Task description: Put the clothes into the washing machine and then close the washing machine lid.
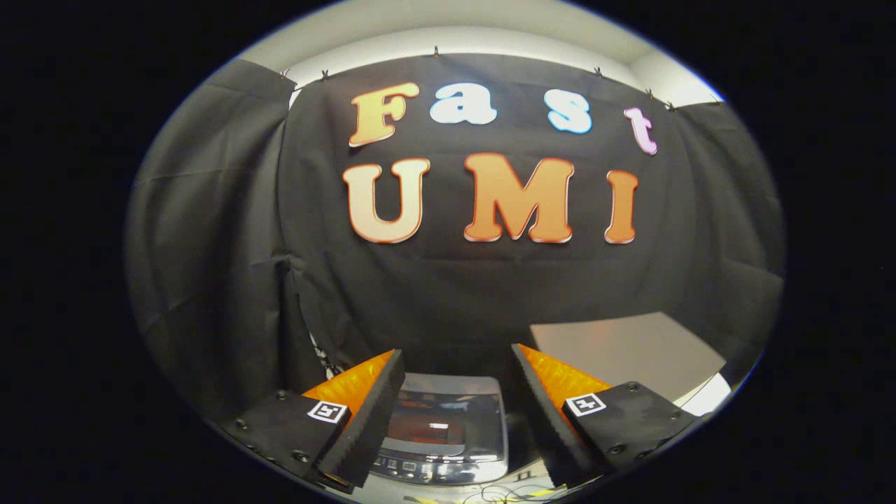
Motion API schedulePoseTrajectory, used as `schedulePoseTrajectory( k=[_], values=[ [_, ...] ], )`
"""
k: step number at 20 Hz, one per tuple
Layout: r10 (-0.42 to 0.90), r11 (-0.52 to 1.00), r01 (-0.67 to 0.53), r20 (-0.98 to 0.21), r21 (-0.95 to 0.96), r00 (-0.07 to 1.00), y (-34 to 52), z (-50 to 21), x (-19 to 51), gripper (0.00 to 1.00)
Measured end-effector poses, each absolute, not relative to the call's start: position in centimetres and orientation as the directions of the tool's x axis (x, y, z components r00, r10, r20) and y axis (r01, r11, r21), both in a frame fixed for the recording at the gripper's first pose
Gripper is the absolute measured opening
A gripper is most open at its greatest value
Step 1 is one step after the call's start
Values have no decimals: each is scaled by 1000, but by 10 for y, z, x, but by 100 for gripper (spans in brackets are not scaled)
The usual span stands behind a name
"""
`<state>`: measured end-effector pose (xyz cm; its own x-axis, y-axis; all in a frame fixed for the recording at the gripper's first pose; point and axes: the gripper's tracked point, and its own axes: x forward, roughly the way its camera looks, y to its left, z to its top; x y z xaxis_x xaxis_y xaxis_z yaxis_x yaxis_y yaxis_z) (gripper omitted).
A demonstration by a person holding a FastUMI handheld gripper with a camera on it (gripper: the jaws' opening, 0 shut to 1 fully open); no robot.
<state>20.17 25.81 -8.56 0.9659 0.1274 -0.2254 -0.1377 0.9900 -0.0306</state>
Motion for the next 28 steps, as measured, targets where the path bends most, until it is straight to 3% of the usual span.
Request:
schedulePoseTrajectory(
  k=[10,28],
  values=[
    [73,997,-75,-68,-23,995,168,11,138,97],
    [50,997,-49,-6,66,999,79,24,125,97]
  ],
)
